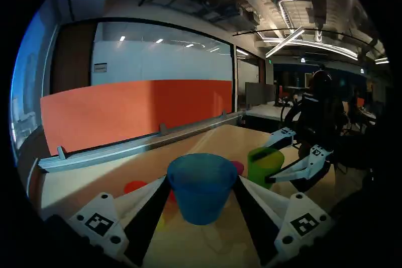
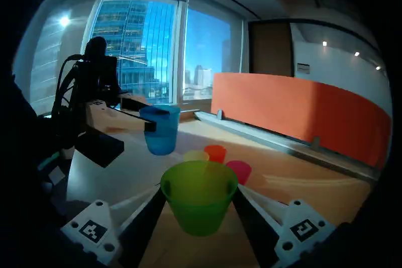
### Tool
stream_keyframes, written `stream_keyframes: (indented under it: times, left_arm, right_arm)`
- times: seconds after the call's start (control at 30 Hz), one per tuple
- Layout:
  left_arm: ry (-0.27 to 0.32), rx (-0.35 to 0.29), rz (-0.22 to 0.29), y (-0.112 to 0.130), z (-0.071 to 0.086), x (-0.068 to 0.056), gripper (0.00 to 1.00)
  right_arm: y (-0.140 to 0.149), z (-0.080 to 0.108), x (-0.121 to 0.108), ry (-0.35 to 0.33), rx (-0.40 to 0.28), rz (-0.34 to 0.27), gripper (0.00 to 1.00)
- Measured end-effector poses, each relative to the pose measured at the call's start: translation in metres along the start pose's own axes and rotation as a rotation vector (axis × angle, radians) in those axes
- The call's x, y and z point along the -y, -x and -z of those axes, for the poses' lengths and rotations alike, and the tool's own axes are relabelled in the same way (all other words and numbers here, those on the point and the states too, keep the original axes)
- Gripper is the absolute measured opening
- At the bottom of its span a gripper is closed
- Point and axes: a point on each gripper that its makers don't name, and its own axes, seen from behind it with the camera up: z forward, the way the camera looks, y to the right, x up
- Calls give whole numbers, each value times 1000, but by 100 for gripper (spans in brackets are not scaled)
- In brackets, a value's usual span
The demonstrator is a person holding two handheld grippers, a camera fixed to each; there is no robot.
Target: Pour water
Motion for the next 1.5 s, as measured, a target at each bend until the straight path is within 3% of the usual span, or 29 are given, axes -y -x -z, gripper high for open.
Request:
stream_keyframes:
  times: [0.4,0.7,1.5]
  left_arm:
    - [-37,-50,-96,-31,9,7,86]
    - [-63,-73,-200,-60,11,8,86]
    - [-115,-58,-490,-103,4,7,86]
  right_arm:
    - [-14,-9,9,-36,-39,-3,90]
    - [-23,-15,15,-60,-66,-12,90]
    - [-35,-27,37,-129,-95,-4,90]
